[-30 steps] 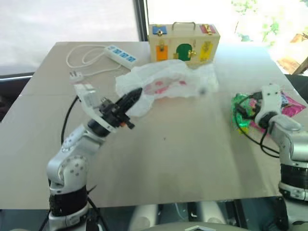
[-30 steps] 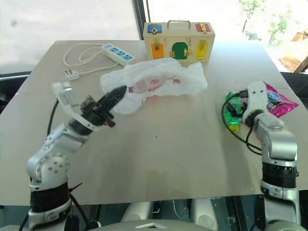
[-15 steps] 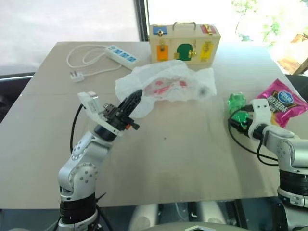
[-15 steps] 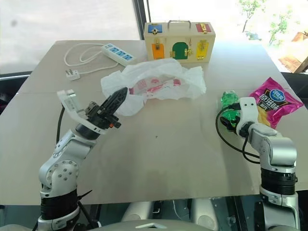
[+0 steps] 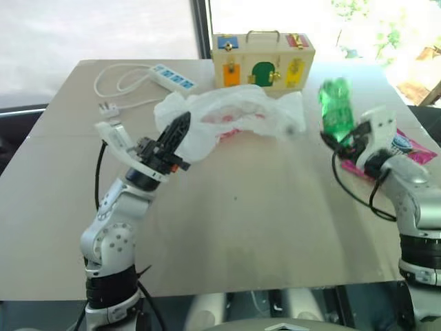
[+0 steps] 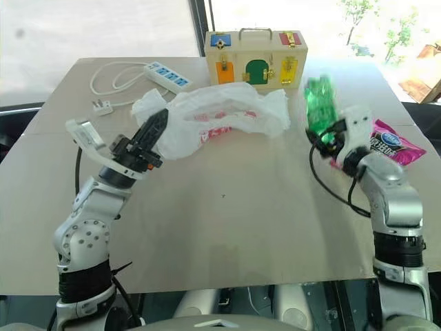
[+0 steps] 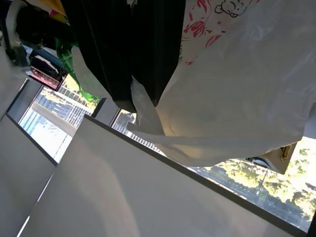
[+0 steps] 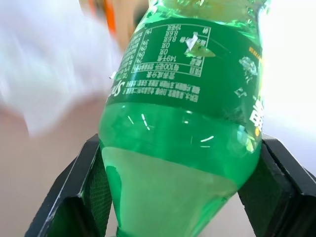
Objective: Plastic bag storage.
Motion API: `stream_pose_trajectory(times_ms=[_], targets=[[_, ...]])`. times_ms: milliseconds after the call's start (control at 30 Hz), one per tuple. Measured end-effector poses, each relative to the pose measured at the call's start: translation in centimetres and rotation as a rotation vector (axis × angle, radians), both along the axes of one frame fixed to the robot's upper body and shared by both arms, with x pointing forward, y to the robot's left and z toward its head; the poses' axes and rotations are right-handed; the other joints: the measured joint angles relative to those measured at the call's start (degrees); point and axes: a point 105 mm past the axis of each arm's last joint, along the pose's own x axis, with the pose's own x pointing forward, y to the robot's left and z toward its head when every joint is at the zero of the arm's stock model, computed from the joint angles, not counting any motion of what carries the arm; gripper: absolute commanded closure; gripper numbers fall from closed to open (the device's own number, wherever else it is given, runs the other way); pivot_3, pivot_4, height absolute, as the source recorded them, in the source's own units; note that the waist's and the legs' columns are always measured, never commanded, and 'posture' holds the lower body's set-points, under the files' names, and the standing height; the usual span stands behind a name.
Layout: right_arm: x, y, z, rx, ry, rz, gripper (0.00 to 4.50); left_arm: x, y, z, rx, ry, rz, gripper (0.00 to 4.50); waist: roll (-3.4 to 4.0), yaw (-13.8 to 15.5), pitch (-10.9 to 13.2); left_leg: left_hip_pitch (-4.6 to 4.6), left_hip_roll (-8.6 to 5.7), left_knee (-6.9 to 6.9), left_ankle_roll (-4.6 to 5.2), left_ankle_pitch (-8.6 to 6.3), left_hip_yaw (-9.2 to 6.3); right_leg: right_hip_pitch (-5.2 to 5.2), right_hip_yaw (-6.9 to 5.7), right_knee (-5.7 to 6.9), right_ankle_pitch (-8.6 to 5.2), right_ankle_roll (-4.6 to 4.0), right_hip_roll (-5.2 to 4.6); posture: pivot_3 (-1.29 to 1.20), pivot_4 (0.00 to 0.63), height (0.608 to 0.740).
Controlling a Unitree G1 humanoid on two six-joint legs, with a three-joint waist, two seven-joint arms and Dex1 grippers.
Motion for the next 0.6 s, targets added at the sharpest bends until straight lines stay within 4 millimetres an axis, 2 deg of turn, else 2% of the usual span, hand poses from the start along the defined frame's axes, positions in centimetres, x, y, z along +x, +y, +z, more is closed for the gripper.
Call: stream_pose_trajectory(times_ms=[100, 200, 267, 333, 433, 500, 600], targets=[[-2.1, 3.2, 3.5, 0.009, -0.141, 0.207, 1.60, 0.2, -0.2, 0.0, -0.001, 0.002, -0.007, 4.50, 0.00, 0.0, 0.0, -0.01, 0.06, -0.06, 0.00, 0.00, -0.02, 0.00, -0.02, -0.08, 0.00, -0.01, 0.03, 0.00, 0.150, 0.740], [-3.6, 5.3, 3.9, -0.025, -0.150, 0.346, 1.60, 0.5, -0.1, 0.3, -0.001, -0.001, -0.005, 4.50, -0.01, 0.2, 0.0, -0.01, 0.02, -0.03, 0.00, 0.00, -0.03, 0.02, -0.04, -0.08, 0.00, 0.00, -0.06, 0.00, 0.150, 0.740], [-4.7, 6.7, 2.5, -0.151, -0.093, 0.452, 1.60, 0.7, 0.0, 0.0, 0.009, 0.008, 0.006, 4.50, -0.01, 0.3, 0.0, -0.02, -0.01, -0.01, 0.03, -0.02, -0.06, 0.05, -0.08, -0.13, 0.00, 0.00, -0.11, 0.00, 0.150, 0.740], [-5.9, 8.2, 0.1, -0.255, -0.010, 0.571, 1.60, 0.8, -0.4, 0.0, 0.015, 0.012, -0.002, 4.50, -0.04, 0.2, 0.0, -0.02, -0.01, -0.01, 0.04, -0.03, -0.08, 0.06, -0.10, -0.16, 0.00, 0.00, -0.11, 0.00, 0.150, 0.740], [-6.5, 9.5, -2.3, -0.330, 0.081, 0.651, 1.60, 0.7, -1.2, -0.1, 0.013, 0.013, -0.031, 4.50, -0.04, 0.1, 0.0, -0.02, 0.00, -0.01, 0.04, -0.02, -0.08, 0.05, -0.09, -0.13, 0.00, -0.01, -0.13, 0.00, 0.150, 0.740], [-5.7, 9.5, -2.9, -0.360, 0.099, 0.622, 1.60, 0.3, -1.8, -0.1, 0.047, 0.001, -0.071, 4.50, -0.05, 0.1, 0.0, -0.02, 0.01, 0.00, 0.03, -0.02, -0.08, 0.05, -0.09, -0.13, 0.01, -0.01, -0.13, 0.00, 0.150, 0.740], [-3.5, 9.5, -3.5, -0.374, 0.129, 0.555, 1.60, -2.0, -4.1, -0.2, 0.103, -0.036, -0.231, 4.50, -0.05, -0.1, 0.0, -0.01, 0.01, -0.02, -0.09, 0.04, -0.04, 0.03, -0.05, -0.13, 0.00, -0.02, -0.14, 0.00, 0.150, 0.740]])
